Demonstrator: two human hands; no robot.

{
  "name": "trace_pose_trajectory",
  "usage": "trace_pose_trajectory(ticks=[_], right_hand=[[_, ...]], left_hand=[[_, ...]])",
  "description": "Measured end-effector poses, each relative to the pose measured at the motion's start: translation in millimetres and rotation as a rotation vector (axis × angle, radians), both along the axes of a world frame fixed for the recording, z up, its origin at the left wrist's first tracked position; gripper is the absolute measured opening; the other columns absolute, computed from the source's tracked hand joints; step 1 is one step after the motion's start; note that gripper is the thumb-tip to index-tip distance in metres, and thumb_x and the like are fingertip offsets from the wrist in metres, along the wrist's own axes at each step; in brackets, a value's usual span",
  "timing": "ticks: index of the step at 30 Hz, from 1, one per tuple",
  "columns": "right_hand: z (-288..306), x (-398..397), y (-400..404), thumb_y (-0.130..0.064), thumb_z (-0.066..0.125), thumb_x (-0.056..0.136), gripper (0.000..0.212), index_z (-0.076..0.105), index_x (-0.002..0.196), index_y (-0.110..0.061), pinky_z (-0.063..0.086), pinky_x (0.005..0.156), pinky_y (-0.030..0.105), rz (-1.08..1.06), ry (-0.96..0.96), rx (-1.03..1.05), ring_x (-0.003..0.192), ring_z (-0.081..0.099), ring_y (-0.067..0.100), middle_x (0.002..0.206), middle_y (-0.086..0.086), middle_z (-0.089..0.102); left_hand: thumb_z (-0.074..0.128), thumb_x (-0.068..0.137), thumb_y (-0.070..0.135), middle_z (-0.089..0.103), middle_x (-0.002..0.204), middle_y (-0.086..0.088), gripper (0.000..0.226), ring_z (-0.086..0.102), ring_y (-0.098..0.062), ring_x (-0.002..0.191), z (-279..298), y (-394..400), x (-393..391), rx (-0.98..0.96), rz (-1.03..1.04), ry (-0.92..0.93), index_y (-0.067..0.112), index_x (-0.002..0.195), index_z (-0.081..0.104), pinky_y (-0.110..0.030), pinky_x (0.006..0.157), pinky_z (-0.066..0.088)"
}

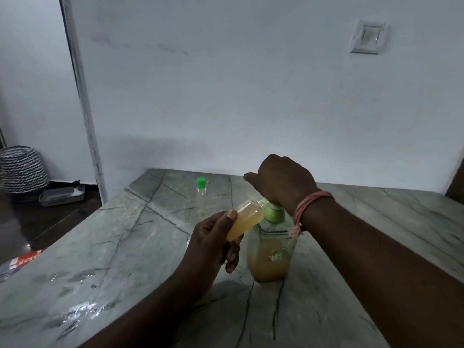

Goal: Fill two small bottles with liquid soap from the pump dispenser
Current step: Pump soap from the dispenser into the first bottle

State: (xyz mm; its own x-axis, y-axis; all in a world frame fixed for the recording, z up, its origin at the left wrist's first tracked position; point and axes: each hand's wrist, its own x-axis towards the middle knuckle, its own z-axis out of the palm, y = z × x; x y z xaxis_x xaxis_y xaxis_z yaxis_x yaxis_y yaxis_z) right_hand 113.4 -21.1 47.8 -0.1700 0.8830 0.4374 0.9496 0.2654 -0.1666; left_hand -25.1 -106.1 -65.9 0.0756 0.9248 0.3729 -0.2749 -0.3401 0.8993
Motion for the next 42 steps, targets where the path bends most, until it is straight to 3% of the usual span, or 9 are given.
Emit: trace_pose_trajectory(ticks=[9,15,22,27,36,42], right_hand=[[11,3,1,-0.053,0.053,0.09,0.043,0.043,0.063,-0.021,0.04,0.064,0.031,0.009,-0.06,0.077,0.07,0.055,0.023,0.067,-0.002,0.048],[-2,4,2,-0.051,0.056,0.088,0.043,0.05,0.061,-0.018,0.041,0.062,0.03,-0.019,0.049,-0.03,0.066,0.057,0.022,0.067,0.0,0.056],[13,0,-1,-0.053,0.053,0.091,0.042,0.04,0.065,-0.022,0.039,0.065,0.031,0.008,-0.124,0.042,0.073,0.054,0.024,0.068,-0.002,0.045],[1,2,3,-0.056,0.055,0.087,0.046,0.048,0.061,-0.02,0.041,0.064,0.03,-0.004,0.027,-0.021,0.071,0.058,0.025,0.069,0.0,0.055],[13,-2,-4,-0.054,0.052,0.091,0.043,0.039,0.064,-0.022,0.04,0.066,0.031,0.008,-0.128,0.067,0.071,0.053,0.024,0.07,-0.001,0.047],[2,3,-4,-0.054,0.052,0.09,0.042,0.049,0.065,-0.019,0.041,0.064,0.031,-0.002,0.036,-0.04,0.069,0.056,0.023,0.069,-0.001,0.054]], left_hand=[[0.055,0.091,0.04,0.053,0.07,-0.011,0.032,0.045,-0.014,0.046,-1,-2,-2,-0.006,-0.005,-0.02,0.011,0.095,0.068,-0.025,0.04,0.04],[0.055,0.092,0.04,0.052,0.07,-0.011,0.027,0.045,-0.016,0.046,0,1,1,0.001,0.0,0.009,0.021,0.085,0.072,-0.025,0.041,0.041],[0.054,0.092,0.039,0.053,0.069,-0.009,0.026,0.046,-0.015,0.047,2,-4,-1,-0.003,0.001,0.002,0.023,0.086,0.073,-0.026,0.042,0.04],[0.055,0.093,0.04,0.052,0.068,-0.011,0.027,0.045,-0.017,0.047,0,-1,0,0.001,0.008,0.005,0.02,0.085,0.072,-0.026,0.042,0.041],[0.056,0.096,0.042,0.054,0.072,-0.012,0.029,0.046,-0.016,0.048,0,-1,0,-0.007,-0.008,-0.021,0.019,0.09,0.073,-0.025,0.041,0.041],[0.055,0.094,0.038,0.054,0.07,-0.012,0.027,0.046,-0.017,0.047,0,1,1,-0.01,0.002,-0.023,0.017,0.089,0.072,-0.026,0.041,0.041]])
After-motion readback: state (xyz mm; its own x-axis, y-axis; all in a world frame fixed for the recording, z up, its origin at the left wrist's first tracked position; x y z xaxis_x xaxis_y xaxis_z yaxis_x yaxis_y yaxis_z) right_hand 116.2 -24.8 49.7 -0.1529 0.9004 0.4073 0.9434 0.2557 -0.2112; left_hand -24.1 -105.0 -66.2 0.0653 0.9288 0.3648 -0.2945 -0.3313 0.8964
